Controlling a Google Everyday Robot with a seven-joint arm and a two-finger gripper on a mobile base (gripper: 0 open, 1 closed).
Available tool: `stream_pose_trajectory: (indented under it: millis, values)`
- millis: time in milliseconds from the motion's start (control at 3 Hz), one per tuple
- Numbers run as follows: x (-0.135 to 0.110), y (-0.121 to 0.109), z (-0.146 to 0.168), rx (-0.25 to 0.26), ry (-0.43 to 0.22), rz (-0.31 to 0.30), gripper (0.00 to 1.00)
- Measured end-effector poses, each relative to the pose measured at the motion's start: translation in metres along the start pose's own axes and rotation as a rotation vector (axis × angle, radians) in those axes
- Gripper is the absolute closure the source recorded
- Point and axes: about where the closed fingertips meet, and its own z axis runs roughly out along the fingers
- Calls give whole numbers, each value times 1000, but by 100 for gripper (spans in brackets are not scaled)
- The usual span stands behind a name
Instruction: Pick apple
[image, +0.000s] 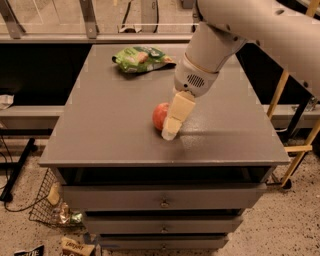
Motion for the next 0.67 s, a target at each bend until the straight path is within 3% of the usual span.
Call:
stream_pose_trajectory:
  millis: [333,667]
  values:
    - [-11,-5,5,-12,11,-31,0]
    - [-2,-9,17,-46,28,-23,0]
